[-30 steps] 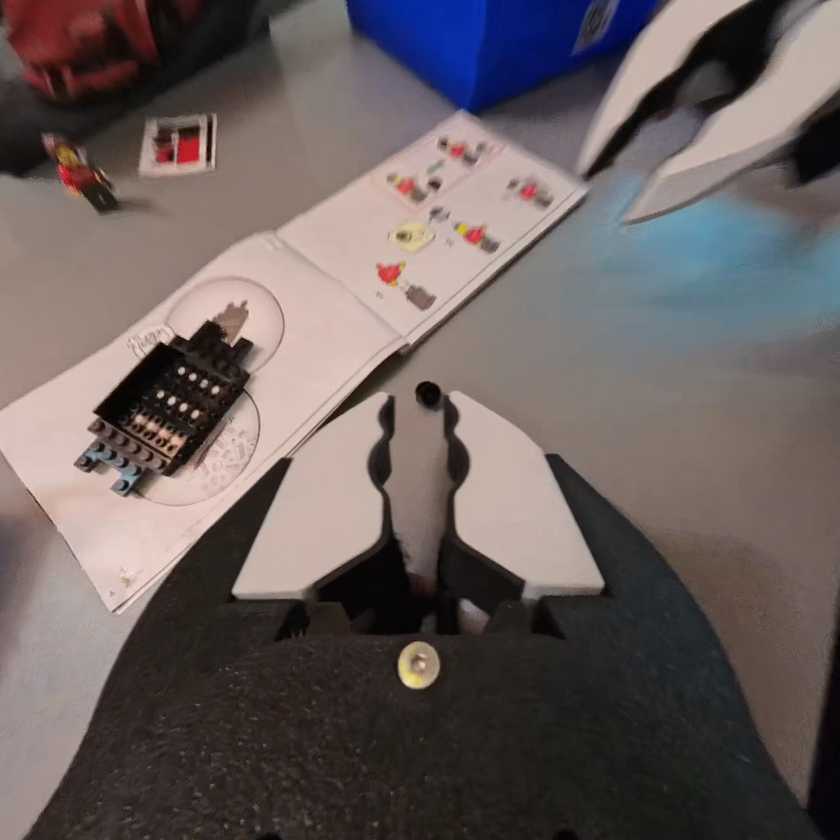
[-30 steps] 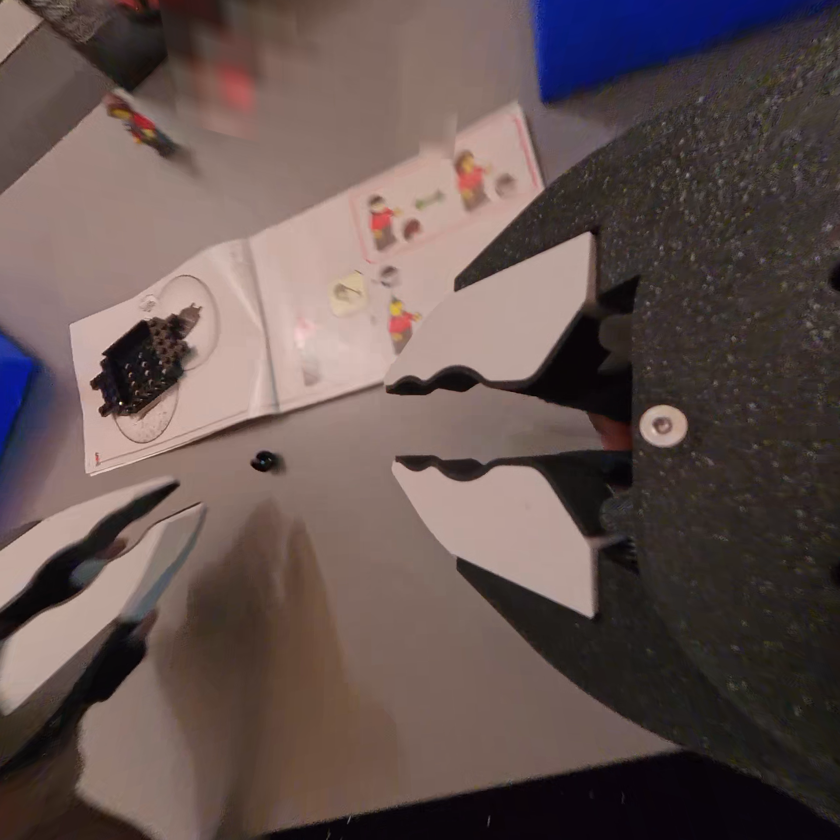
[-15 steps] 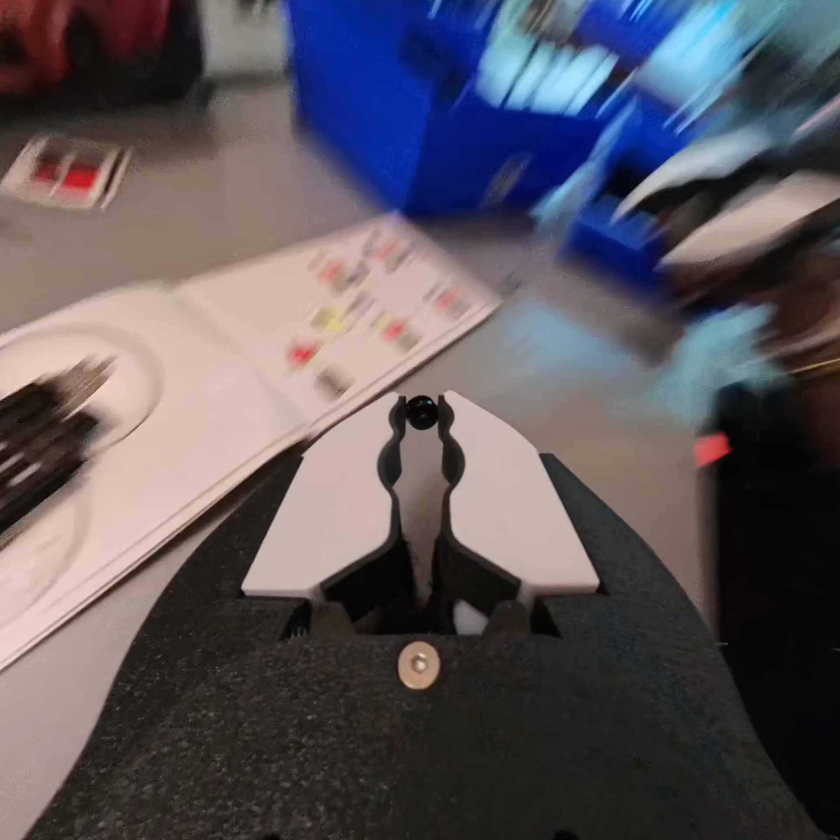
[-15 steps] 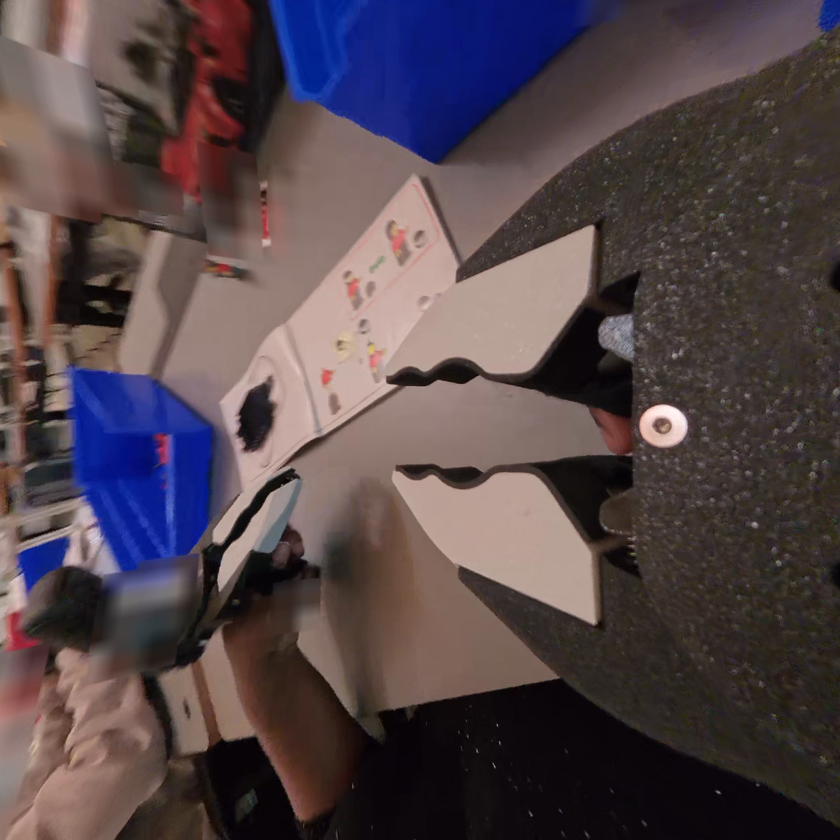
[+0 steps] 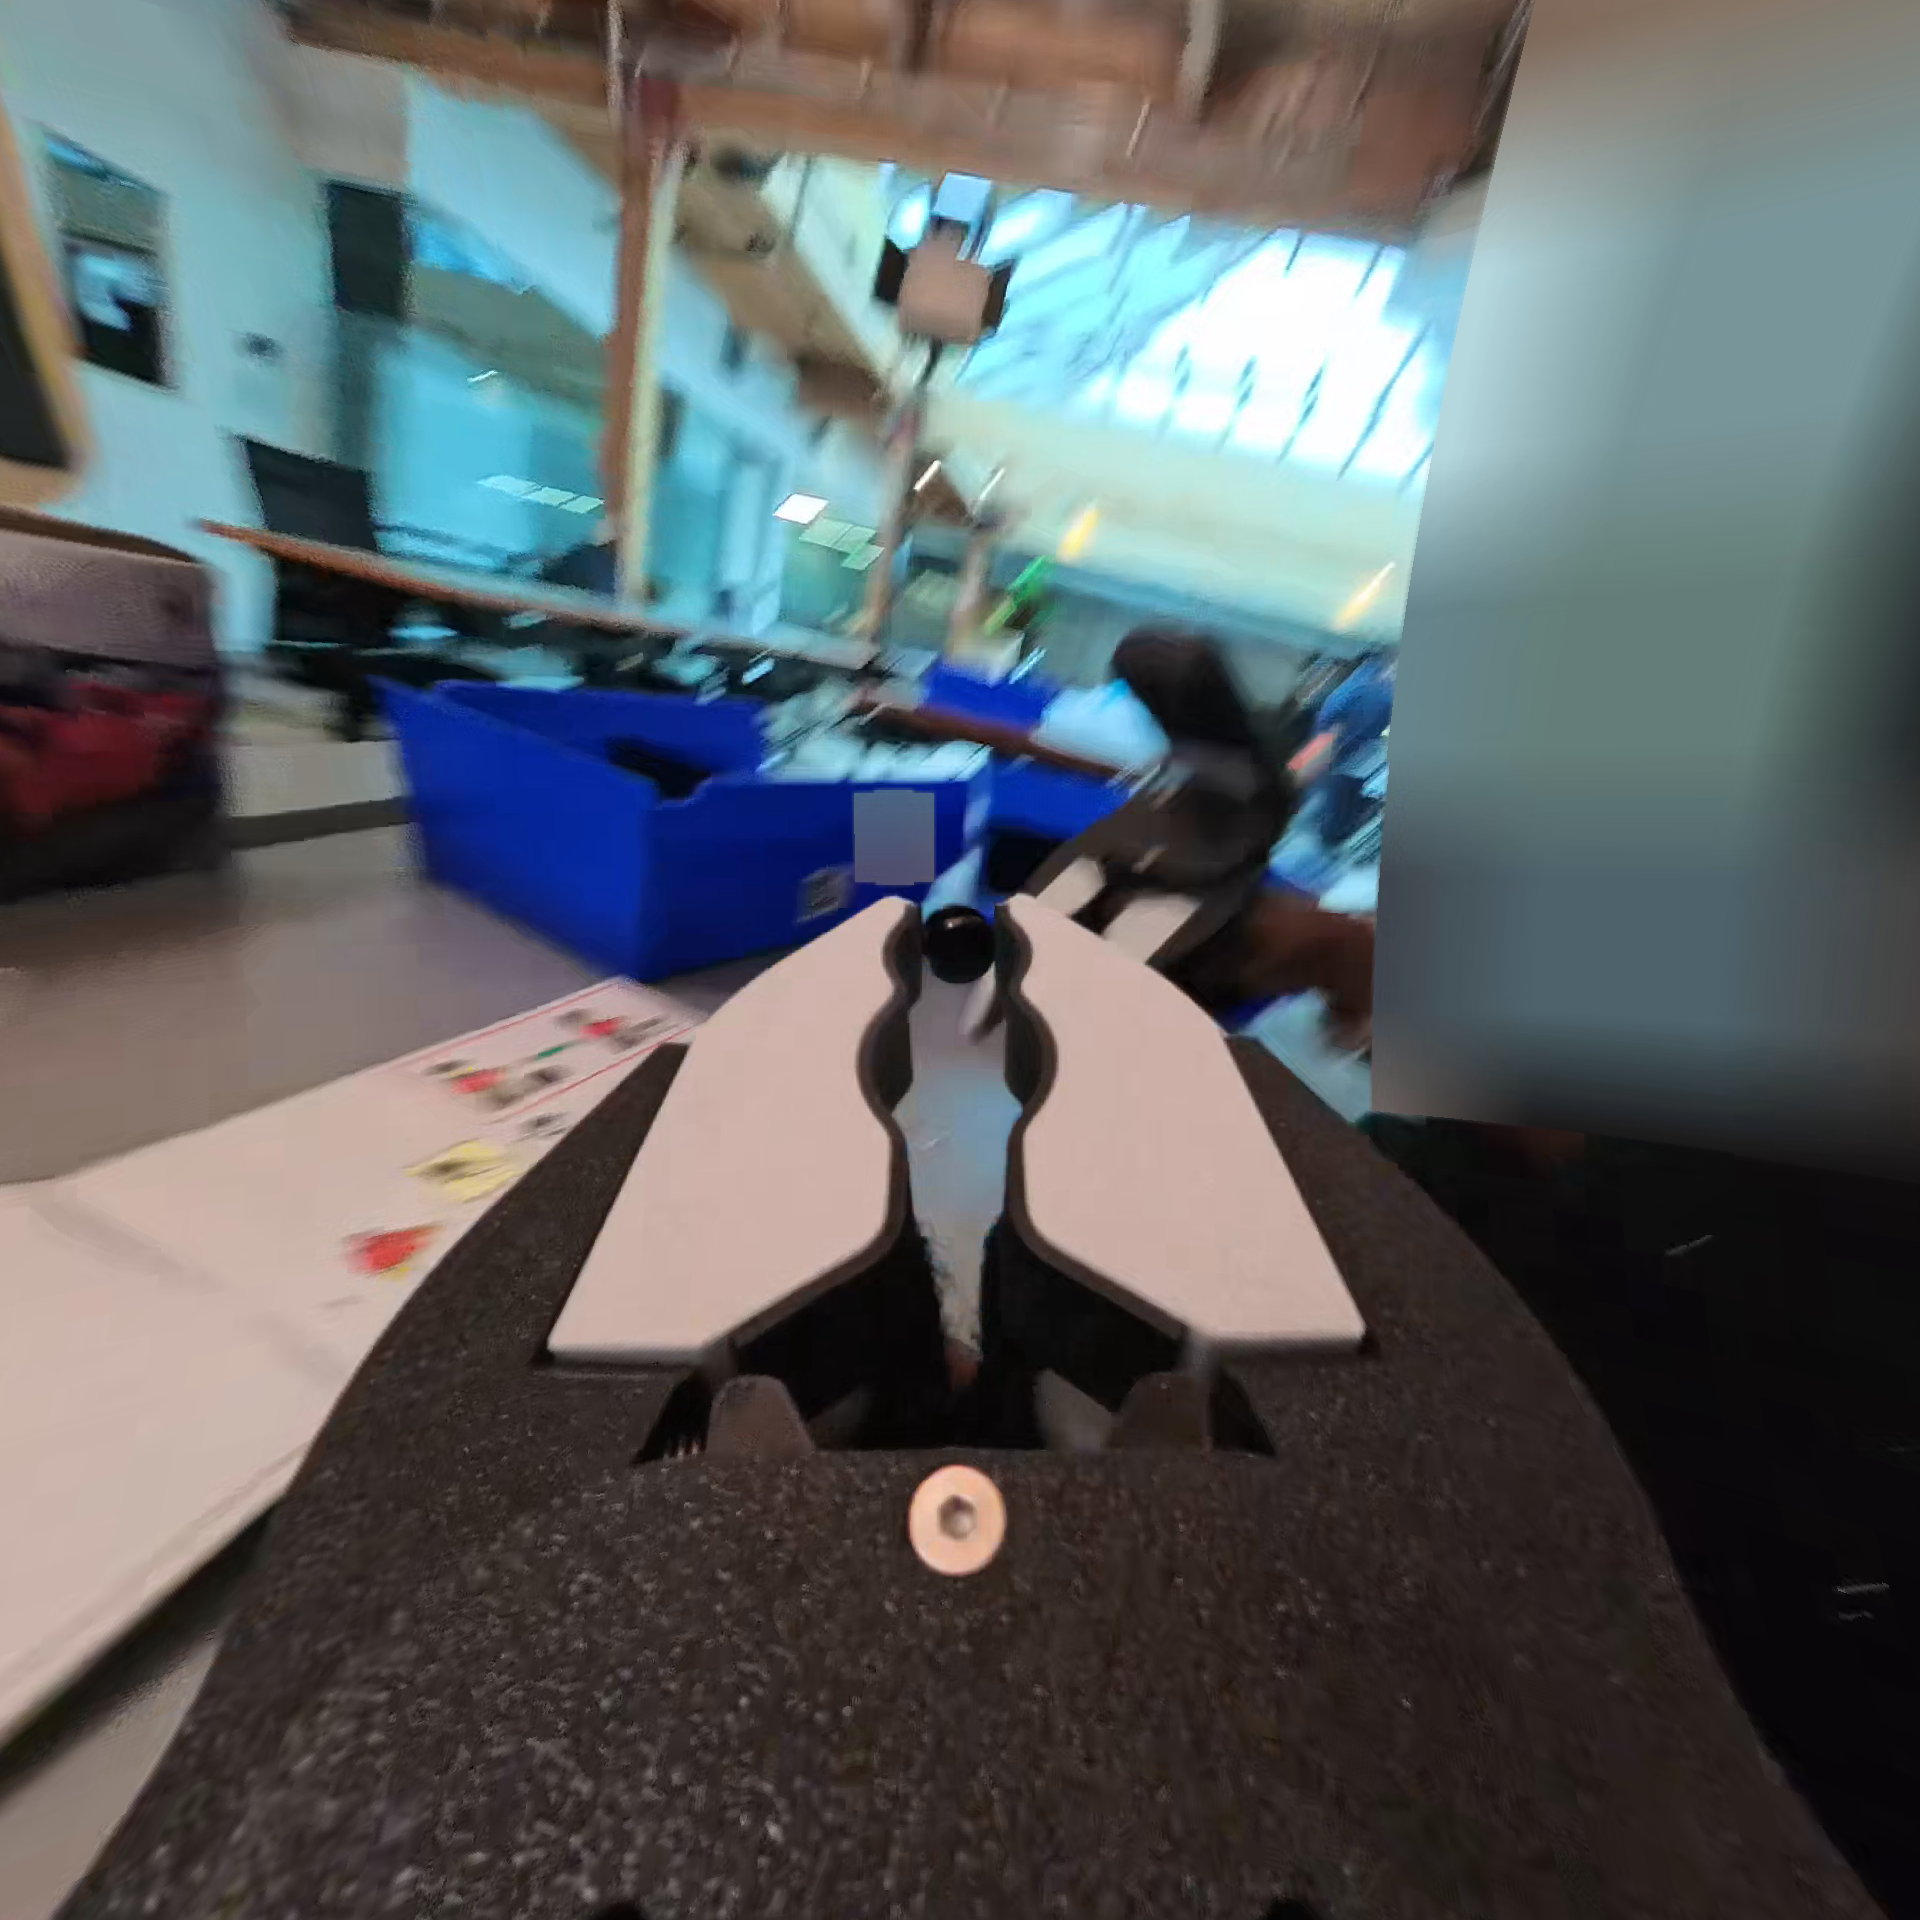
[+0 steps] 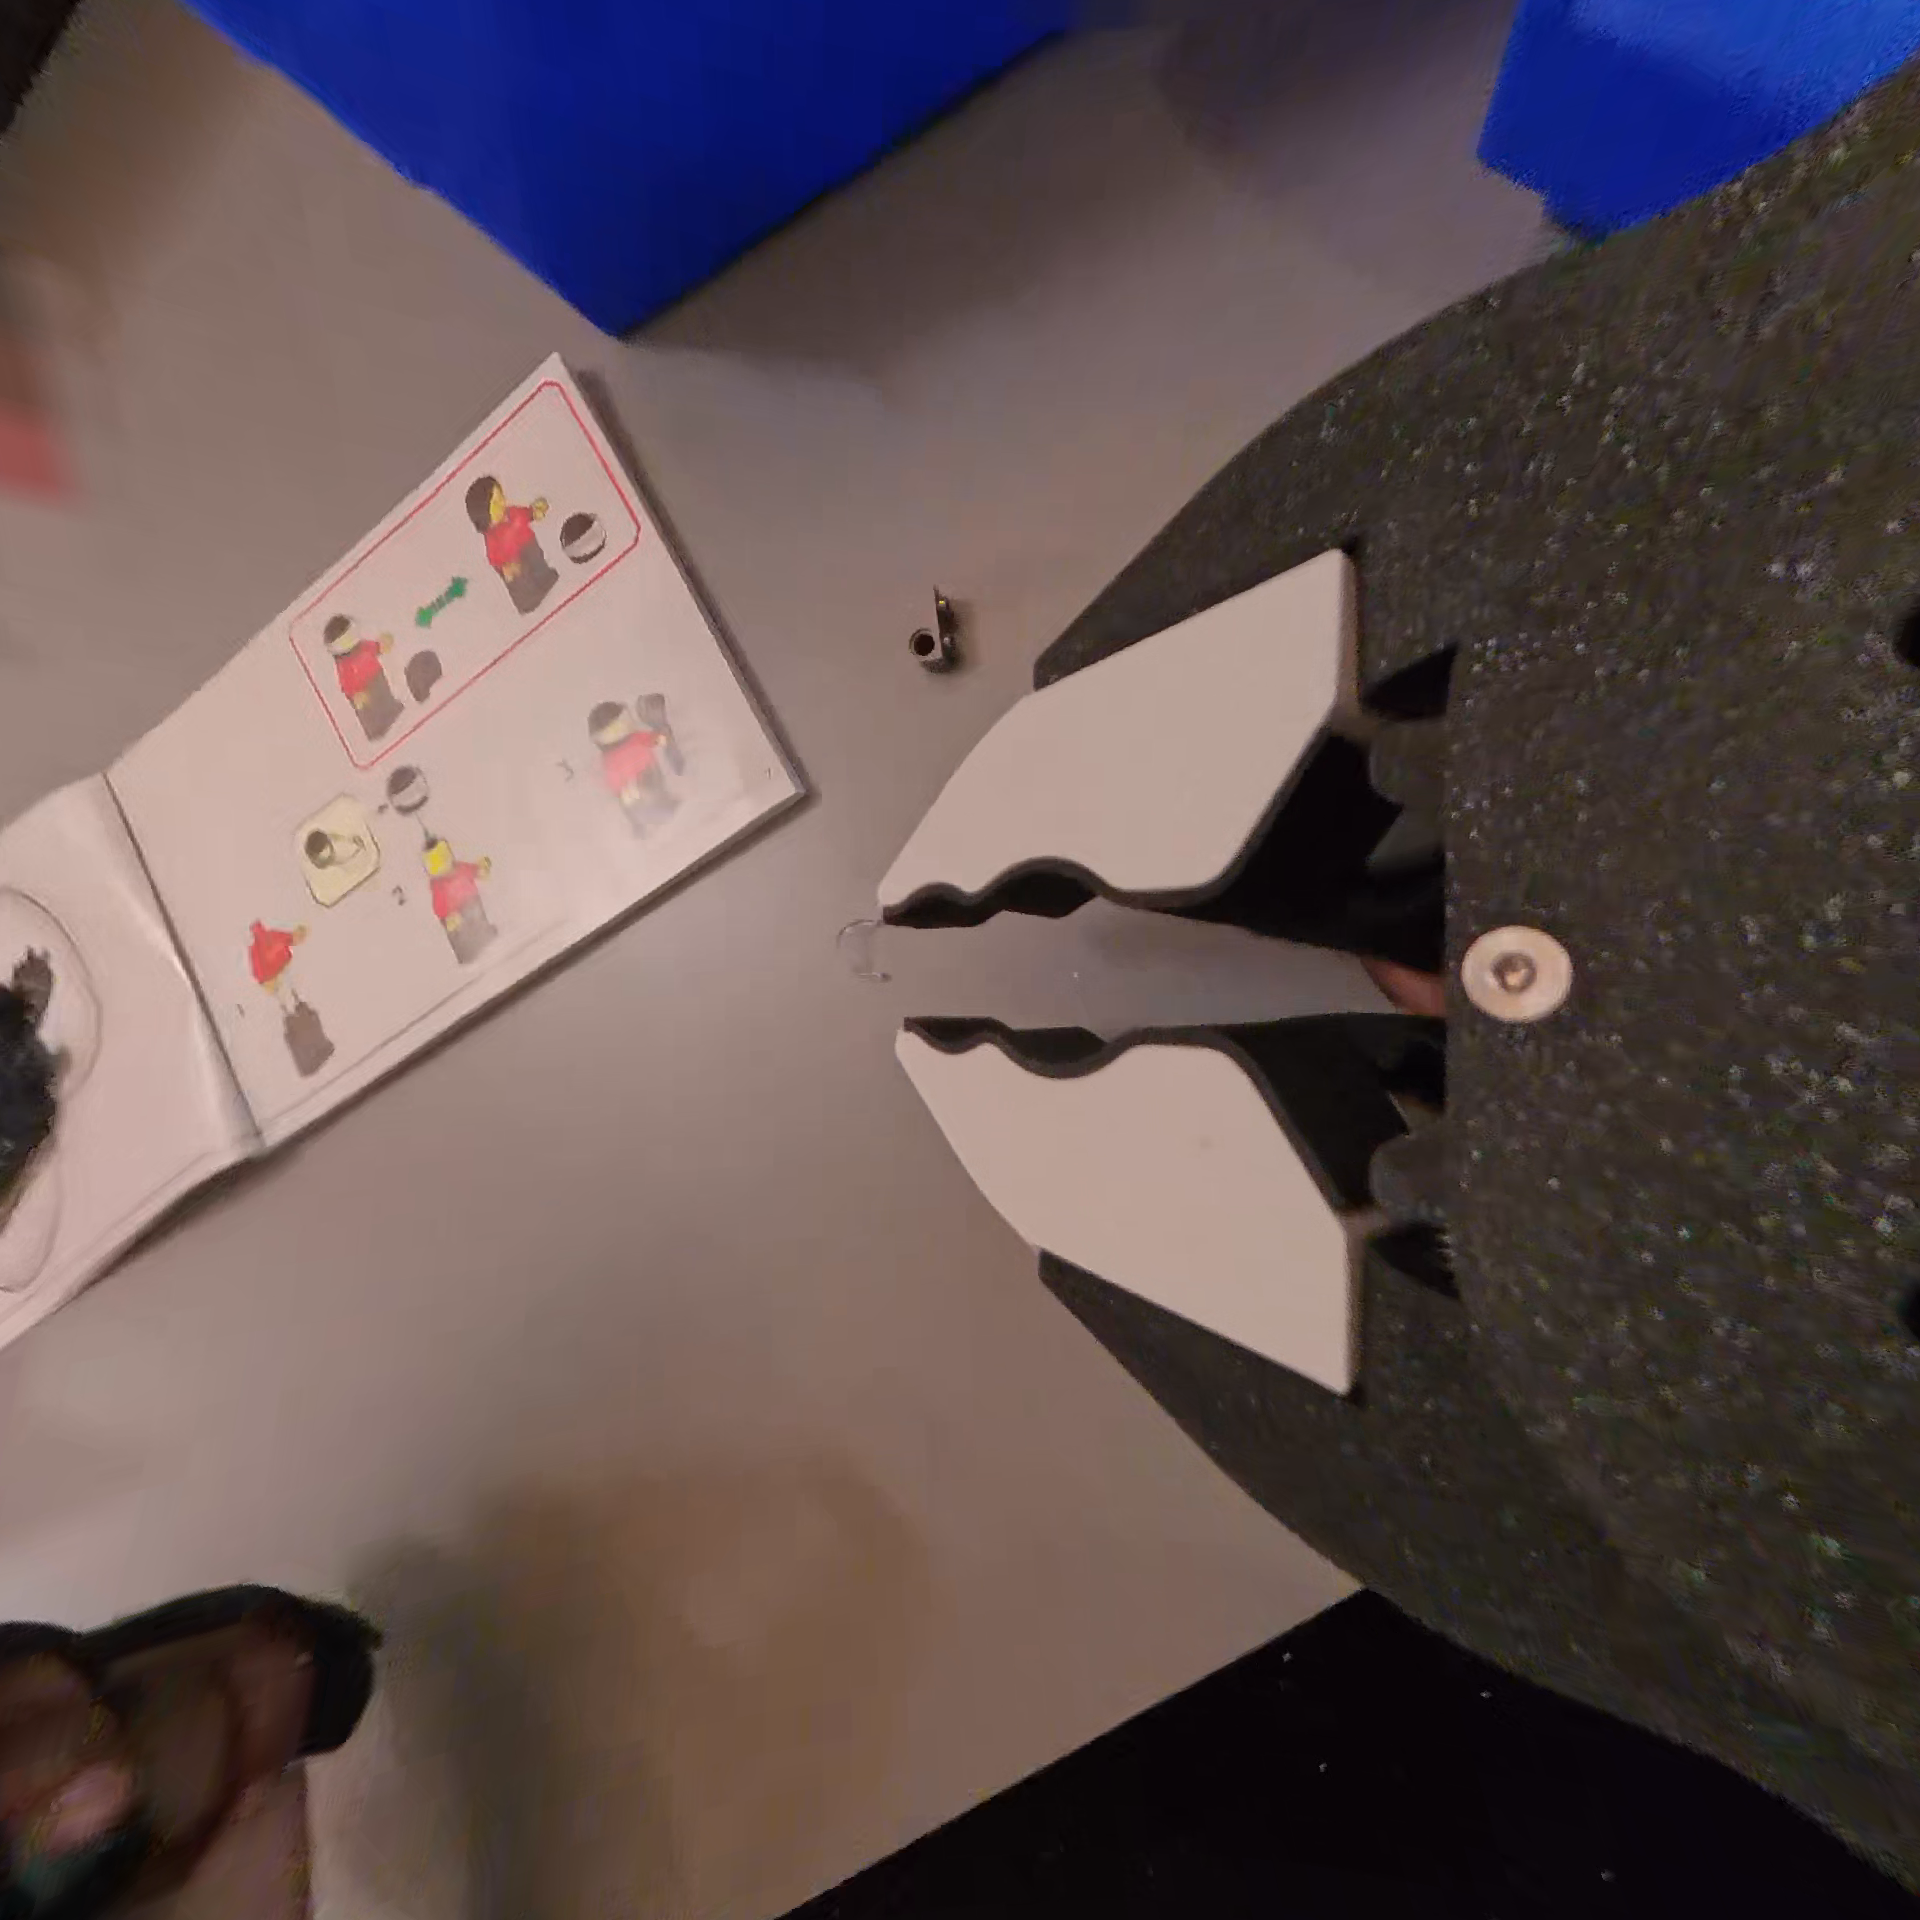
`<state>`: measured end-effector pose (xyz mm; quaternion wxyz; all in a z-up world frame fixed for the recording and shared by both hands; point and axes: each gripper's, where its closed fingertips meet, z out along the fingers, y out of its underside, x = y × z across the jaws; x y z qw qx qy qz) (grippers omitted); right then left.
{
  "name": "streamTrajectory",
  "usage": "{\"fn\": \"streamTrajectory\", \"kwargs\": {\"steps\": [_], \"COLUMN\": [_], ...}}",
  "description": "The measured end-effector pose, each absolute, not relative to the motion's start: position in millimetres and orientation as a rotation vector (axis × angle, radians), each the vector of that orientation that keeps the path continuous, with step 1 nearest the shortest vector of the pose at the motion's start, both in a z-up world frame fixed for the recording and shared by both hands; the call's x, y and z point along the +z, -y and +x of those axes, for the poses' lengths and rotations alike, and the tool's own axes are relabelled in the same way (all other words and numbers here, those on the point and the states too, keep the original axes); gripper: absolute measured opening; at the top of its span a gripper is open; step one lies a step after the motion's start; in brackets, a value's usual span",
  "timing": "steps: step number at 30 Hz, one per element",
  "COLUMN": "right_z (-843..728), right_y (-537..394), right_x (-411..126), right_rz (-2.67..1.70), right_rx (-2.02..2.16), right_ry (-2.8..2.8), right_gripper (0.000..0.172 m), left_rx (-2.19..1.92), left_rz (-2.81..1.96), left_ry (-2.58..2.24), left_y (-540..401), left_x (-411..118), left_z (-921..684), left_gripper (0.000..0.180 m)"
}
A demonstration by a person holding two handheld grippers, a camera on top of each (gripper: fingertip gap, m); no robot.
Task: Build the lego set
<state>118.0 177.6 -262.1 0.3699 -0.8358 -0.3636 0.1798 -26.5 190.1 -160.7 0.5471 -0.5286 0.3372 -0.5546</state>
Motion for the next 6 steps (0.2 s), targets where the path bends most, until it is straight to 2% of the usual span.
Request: {"fn": "streamTrajectory", "kwargs": {"steps": [1,3,6], "right_z": [115,88,40], "right_y": [-178,-176,-167], "right_x": [-260,-240,-183], "right_rz": [-2.126,-1.99,-1.685], "right_rx": [0.501,0.731,1.322], "right_ry": [0.9,0.836,0.628], "right_gripper": [0.013,0.012,0.014], "left_rx": [-1.141,-0.918,-0.737], "left_rz": [-1.28,-1.221,-1.033], "left_ry": [-0.883,-1.007,-1.012], "left_y": [-192,-188,-177], "left_x": [-170,-176,-159], "left_z": [-23,-14,-4], "left_gripper": [0.012,0.012,0.012]}}
